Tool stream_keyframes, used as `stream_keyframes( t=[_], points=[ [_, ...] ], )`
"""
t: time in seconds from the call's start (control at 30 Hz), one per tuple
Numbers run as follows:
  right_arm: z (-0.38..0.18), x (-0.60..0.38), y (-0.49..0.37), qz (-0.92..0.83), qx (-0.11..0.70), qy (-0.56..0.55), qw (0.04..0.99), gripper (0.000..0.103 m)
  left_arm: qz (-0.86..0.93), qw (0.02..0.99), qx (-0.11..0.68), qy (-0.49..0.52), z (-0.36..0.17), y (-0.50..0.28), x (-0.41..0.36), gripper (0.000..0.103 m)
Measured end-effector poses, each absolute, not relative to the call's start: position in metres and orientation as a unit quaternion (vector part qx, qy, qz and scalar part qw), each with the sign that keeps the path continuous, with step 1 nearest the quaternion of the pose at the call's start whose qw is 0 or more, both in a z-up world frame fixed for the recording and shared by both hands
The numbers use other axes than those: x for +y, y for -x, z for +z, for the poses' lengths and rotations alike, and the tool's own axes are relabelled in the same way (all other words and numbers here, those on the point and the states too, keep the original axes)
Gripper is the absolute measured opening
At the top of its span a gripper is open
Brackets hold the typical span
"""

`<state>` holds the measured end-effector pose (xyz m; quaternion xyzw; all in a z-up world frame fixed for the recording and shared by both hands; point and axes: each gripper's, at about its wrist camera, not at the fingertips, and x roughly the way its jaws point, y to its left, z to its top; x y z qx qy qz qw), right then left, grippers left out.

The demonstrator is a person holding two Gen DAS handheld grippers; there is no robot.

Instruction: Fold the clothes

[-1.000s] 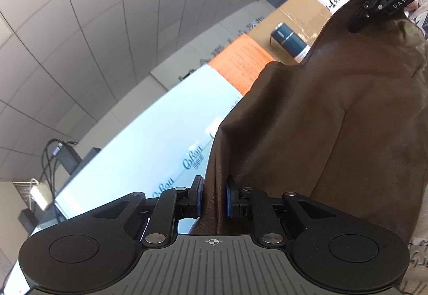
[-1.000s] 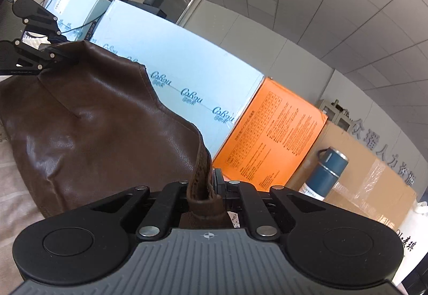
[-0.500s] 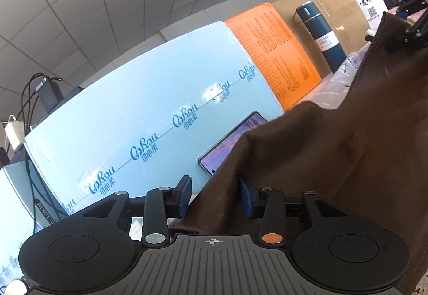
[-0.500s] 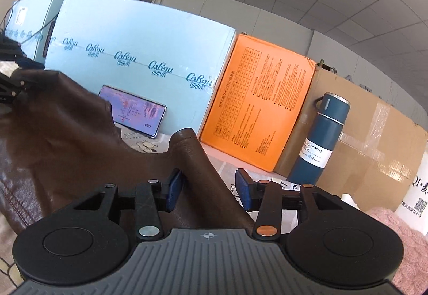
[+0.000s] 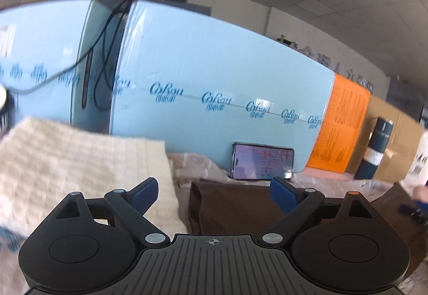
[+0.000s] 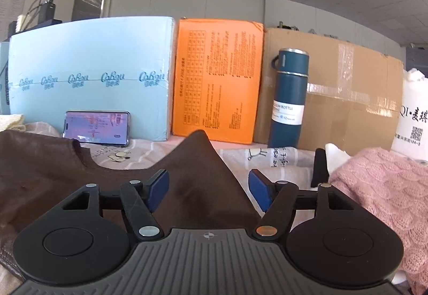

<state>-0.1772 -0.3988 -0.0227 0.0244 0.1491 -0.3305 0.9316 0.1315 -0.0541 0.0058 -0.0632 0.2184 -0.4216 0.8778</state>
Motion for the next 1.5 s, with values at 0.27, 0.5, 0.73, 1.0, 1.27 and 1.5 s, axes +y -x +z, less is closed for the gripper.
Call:
stream_keyframes(
  t=[0.27, 0.5, 0.73, 1.0, 1.27, 1.5],
  points=[
    [-0.026, -0.410, 0.183, -0.349, 0.150, -0.078, 0.922, 0.085, -0.438, 0.828, 0.332, 0.108, -0.019, -0.137, -0.044, 0.095],
    [-0.019, -0.409, 0.190, -0.359, 0.116, -0.106, 0.920, 0.091, -0.456, 0.815, 0.352, 0.063, -0.028, -0.124, -0.060, 0.095],
    [-0.030, -0.425, 0.177, -0.420, 0.180, -0.121, 0.881, 0.091, -0.478, 0.811, 0.327, 0.082, -0.030, -0.118, -0.062, 0.097],
    [-0.020, -0.421, 0.195, -0.436, 0.135, -0.145, 0.878, 0.091, -0.464, 0.833, 0.297, 0.053, -0.027, -0.109, -0.065, 0.097],
    [0.014, -0.377, 0.257, -0.397, 0.081, -0.298, 0.864, 0.101, -0.447, 0.833, 0.321, 0.052, -0.031, -0.113, -0.064, 0.097],
    [-0.003, -0.368, 0.275, -0.361, 0.132, -0.430, 0.817, 0.101, -0.443, 0.833, 0.328, 0.051, -0.033, -0.112, -0.062, 0.097]
  ],
)
